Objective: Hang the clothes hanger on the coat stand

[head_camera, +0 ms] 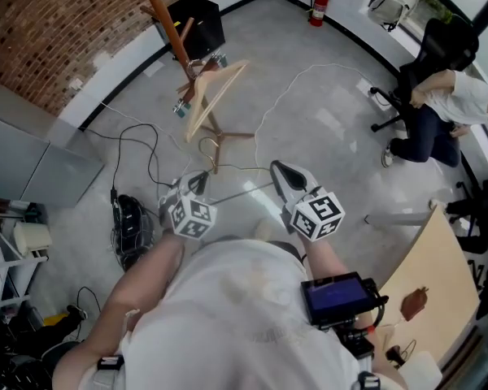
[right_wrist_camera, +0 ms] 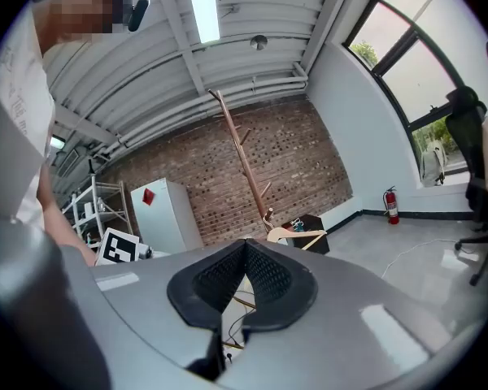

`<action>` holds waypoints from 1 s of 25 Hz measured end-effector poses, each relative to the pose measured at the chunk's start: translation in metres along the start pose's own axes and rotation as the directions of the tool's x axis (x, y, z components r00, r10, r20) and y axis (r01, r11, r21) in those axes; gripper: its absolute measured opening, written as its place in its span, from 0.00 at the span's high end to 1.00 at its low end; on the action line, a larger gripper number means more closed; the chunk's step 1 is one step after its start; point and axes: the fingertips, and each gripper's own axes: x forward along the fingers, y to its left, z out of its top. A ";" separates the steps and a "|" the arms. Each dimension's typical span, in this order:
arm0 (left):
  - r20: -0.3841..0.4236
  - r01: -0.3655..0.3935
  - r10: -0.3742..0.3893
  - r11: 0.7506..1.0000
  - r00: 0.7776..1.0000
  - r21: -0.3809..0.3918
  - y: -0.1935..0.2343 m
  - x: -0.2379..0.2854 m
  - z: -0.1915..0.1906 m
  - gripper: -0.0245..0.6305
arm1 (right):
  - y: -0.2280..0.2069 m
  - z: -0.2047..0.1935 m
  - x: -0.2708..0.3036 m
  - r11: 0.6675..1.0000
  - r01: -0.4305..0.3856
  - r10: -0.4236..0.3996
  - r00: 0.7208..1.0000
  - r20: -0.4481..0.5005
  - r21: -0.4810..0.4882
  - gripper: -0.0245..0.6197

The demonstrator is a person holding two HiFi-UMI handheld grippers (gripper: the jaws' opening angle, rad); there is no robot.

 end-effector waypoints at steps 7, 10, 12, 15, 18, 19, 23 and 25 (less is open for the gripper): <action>-0.005 -0.090 0.090 0.995 0.996 -0.034 0.027 0.014 0.030 0.94 | -0.025 0.030 0.034 0.995 -0.098 0.098 0.995 -0.006 -0.015 0.94; -0.010 -0.111 0.110 0.993 0.994 -0.051 0.032 0.021 0.038 0.94 | -0.034 0.038 0.042 0.992 -0.123 0.123 0.992 -0.019 -0.022 0.94; -0.015 -0.125 0.124 0.991 0.992 -0.054 0.039 0.023 0.041 0.94 | -0.037 0.044 0.051 0.990 -0.139 0.138 0.990 -0.016 -0.018 0.94; -0.016 -0.147 0.146 0.988 0.989 -0.038 0.047 0.028 0.048 0.94 | -0.046 0.050 0.060 0.988 -0.153 0.153 0.988 -0.009 -0.009 0.94; -0.009 -0.153 0.153 0.988 0.988 -0.021 0.049 0.042 0.055 0.94 | -0.061 0.045 0.067 0.989 -0.151 0.151 0.988 -0.019 0.001 0.94; -0.011 -0.153 0.153 0.988 0.988 -0.015 0.050 0.044 0.055 0.94 | -0.063 0.042 0.070 0.988 -0.152 0.152 0.988 -0.024 0.008 0.94; -0.005 -0.160 0.160 0.987 0.987 0.005 0.063 0.058 0.063 0.94 | -0.070 0.041 0.084 0.987 -0.157 0.158 0.987 -0.037 0.026 0.94; 0.004 -0.167 0.167 0.986 0.986 0.002 0.076 0.065 0.066 0.94 | -0.071 0.046 0.096 0.987 -0.162 0.163 0.986 -0.046 0.020 0.94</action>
